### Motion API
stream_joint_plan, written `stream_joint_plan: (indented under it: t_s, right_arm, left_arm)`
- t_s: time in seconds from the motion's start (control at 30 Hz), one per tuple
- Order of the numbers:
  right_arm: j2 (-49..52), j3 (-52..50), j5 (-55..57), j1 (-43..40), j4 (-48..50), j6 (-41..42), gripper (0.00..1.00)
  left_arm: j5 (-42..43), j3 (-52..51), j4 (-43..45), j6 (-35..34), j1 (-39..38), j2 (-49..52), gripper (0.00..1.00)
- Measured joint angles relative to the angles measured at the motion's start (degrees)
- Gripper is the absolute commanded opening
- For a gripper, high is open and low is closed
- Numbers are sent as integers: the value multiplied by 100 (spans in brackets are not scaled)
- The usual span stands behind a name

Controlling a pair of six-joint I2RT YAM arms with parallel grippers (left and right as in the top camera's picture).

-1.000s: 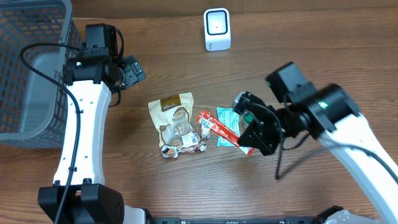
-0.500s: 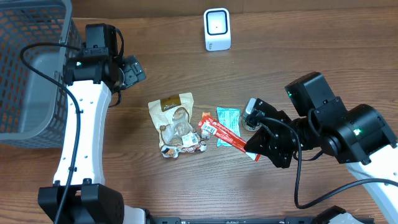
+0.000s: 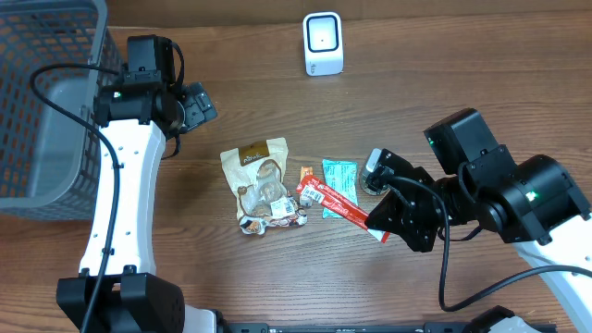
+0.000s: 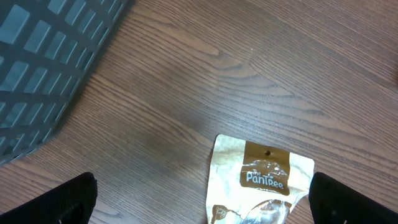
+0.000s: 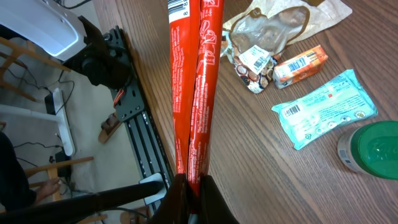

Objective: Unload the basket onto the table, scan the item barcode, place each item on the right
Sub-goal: 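Pull the red stick out of the bag and lift it right, then carry the red stick up to the white barcode scanner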

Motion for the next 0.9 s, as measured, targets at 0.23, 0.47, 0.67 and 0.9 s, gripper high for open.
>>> stream_joint_plan:
  t_s: [0.23, 0.47, 0.67, 0.9]
  right_arm:
    - [7, 0, 225, 0, 175, 131, 4]
    - [306, 0, 883, 0, 579, 826, 4]
    - [772, 0, 1307, 0, 634, 1388, 4]
    - [1403, 0, 2229, 2, 990, 2302, 4]
  left_arm:
    - [0, 0, 0, 0, 0, 0, 100]
    - [0, 0, 0, -2, 0, 0, 100]
    - [-2, 0, 0, -2, 0, 0, 100]
    - [0, 0, 0, 0, 0, 0, 100]
